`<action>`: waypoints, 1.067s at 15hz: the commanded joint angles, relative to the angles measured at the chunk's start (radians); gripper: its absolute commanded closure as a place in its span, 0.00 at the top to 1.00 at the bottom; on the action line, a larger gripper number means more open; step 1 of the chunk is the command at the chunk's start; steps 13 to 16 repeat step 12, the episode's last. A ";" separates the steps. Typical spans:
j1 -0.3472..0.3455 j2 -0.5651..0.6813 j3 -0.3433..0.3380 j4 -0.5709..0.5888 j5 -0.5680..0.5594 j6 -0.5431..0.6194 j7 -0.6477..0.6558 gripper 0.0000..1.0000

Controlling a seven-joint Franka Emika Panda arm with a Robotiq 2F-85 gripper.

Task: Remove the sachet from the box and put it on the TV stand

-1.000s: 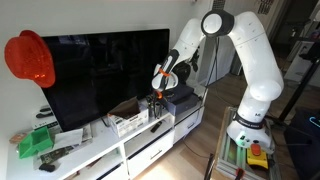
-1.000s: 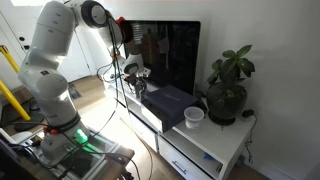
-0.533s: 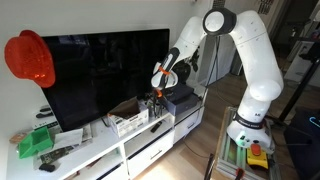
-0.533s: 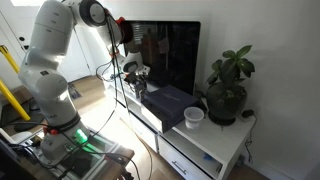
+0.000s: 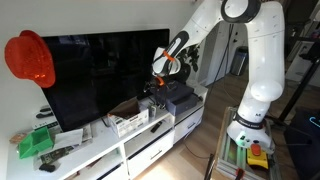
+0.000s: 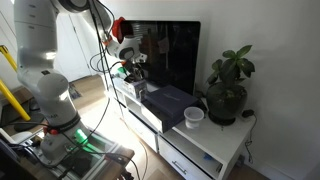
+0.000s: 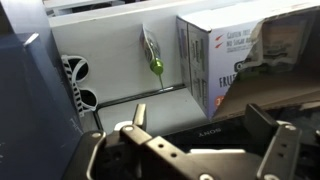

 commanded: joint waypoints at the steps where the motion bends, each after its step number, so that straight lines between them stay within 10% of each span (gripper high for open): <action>1: 0.062 -0.195 -0.041 -0.063 -0.065 -0.201 -0.020 1.00; 16: 0.106 -0.289 -0.039 -0.029 -0.148 -0.335 0.001 1.00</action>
